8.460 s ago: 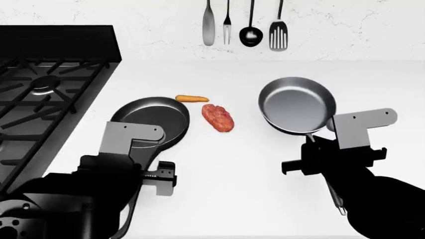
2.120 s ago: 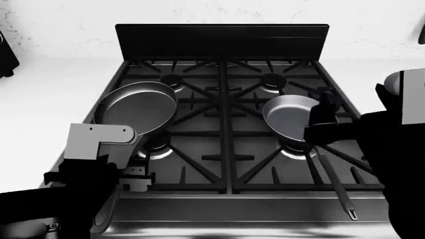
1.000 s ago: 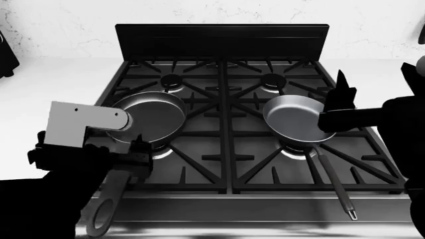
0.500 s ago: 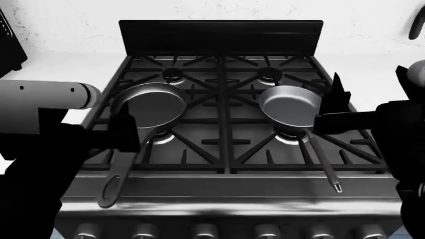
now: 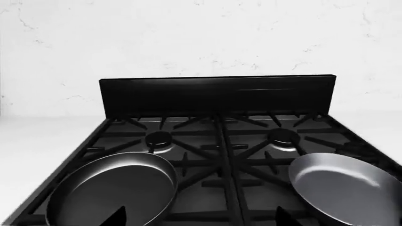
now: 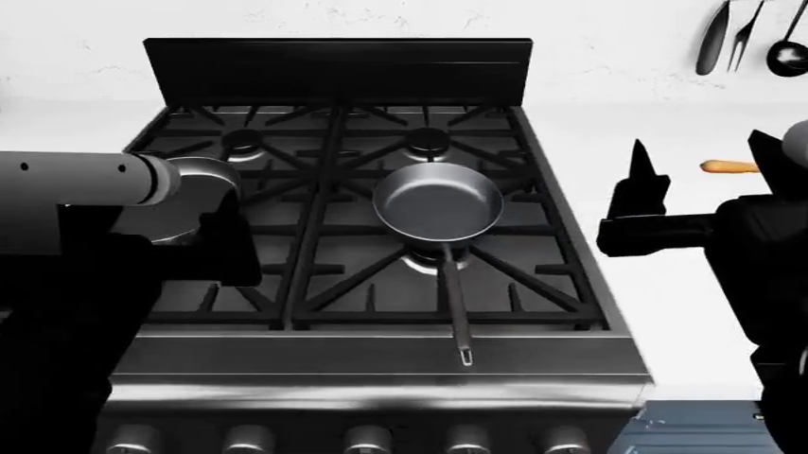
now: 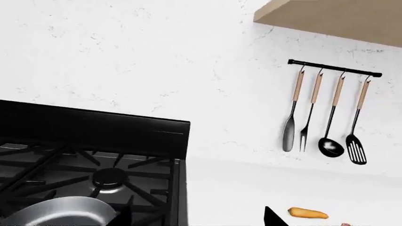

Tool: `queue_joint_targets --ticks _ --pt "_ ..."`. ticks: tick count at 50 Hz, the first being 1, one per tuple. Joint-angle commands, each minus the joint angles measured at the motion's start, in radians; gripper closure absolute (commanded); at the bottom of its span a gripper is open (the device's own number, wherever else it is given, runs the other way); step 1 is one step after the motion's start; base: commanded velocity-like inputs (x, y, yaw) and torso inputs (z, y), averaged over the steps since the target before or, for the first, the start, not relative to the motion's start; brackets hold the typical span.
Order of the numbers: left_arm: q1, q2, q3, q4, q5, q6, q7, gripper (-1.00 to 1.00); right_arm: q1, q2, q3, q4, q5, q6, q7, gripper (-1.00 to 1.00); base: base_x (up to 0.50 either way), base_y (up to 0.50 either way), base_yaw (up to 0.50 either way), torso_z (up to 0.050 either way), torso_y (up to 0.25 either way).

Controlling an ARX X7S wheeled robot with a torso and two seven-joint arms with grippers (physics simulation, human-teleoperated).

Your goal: Place both pans onto different burners. Then place the carrot and the steak on different pans.

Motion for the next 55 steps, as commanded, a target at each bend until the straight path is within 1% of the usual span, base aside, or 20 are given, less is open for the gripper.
queue_joint_targets --ticks 1,9,21,27,31,41,55 --pt "0.001 -0.008 -0.009 0.012 -0.013 0.01 -0.008 -1.0 -0.011 0.011 0.013 -0.008 0.025 -0.012 0.011 -1.0 0.0 -0.5 0.0 0.0 0.0" --pt "-0.029 0.0 0.004 0.006 -0.036 0.006 -0.026 -1.0 -0.004 0.023 0.021 -0.004 0.062 -0.015 0.031 -1.0 0.0 -0.5 0.0 0.0 0.0" --pt "-0.034 -0.02 -0.002 0.019 -0.078 0.014 -0.071 -1.0 0.017 0.003 -0.021 0.026 -0.007 -0.039 -0.037 -1.0 0.0 -0.5 0.0 0.0 0.0" --pt "-0.058 0.02 0.029 -0.03 -0.015 -0.002 -0.007 -1.0 -0.026 0.028 0.019 -0.003 0.035 -0.04 0.009 -1.0 0.0 -0.5 0.0 0.0 0.0" --pt "-0.04 0.019 0.025 -0.028 0.006 0.005 0.019 -1.0 -0.033 0.03 0.018 -0.008 0.032 -0.042 0.017 -1.0 0.0 -0.5 0.0 0.0 0.0" --pt "0.006 -0.005 -0.004 0.0 0.005 0.029 0.002 -1.0 -0.026 0.021 -0.015 0.0 -0.019 -0.056 -0.03 -1.0 0.0 -0.5 0.0 0.0 0.0" --pt "0.033 -0.01 -0.018 0.002 0.026 0.048 0.023 -1.0 -0.022 0.029 -0.018 -0.009 0.004 -0.058 -0.007 -1.0 0.0 -0.5 0.0 0.0 0.0"
